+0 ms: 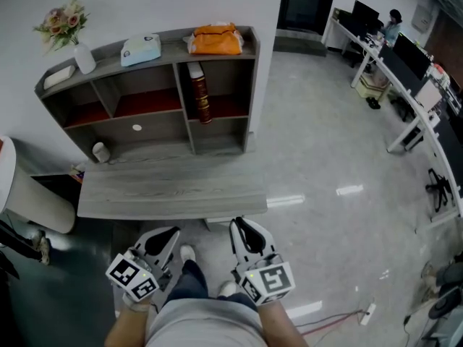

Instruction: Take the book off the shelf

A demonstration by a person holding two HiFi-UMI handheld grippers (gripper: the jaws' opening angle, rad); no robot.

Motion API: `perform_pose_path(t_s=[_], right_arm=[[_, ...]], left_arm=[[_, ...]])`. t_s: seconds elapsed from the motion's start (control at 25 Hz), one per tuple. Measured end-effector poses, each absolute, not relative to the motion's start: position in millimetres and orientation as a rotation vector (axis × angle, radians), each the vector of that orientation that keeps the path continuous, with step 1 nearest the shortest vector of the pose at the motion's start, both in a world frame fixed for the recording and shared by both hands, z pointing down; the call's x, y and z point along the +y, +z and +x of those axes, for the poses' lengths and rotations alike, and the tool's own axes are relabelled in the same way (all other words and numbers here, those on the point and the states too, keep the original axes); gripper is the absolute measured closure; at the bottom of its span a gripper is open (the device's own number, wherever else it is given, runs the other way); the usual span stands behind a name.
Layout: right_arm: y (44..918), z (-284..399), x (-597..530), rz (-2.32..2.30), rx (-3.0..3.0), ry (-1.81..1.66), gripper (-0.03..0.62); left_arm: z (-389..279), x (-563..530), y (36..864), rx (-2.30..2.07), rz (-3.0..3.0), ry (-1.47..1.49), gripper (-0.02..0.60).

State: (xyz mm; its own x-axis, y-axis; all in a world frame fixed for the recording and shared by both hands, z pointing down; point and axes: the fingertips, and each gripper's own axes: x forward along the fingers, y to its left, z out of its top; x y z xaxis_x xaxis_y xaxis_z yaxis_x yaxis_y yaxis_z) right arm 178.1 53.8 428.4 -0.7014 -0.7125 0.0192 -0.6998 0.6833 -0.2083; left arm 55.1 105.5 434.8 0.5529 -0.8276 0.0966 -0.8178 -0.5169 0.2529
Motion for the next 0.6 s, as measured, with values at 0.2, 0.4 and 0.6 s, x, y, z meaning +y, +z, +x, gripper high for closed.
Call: perform_pose_path(t_s=[0.2,0.4,0.6], right_arm=[[434.3,157.1,14.1,-1.229,2.827,-0.323,0.554],[437.4,126.7,-33.3,-1.275,2.82,-0.332,0.554],[432.1,92.1,-76.4,-1.311,2.813,-0.312,0.554]], left_arm=[[31.1,63.5,441.9,-1.337,2.513,-0.059,0.566],[-2.3,15.0,440.8,-1.31,2.518,-0.062,0.566],[-38.6,-29.6,435.8,-1.287,2.535,-0.072,0.566]])
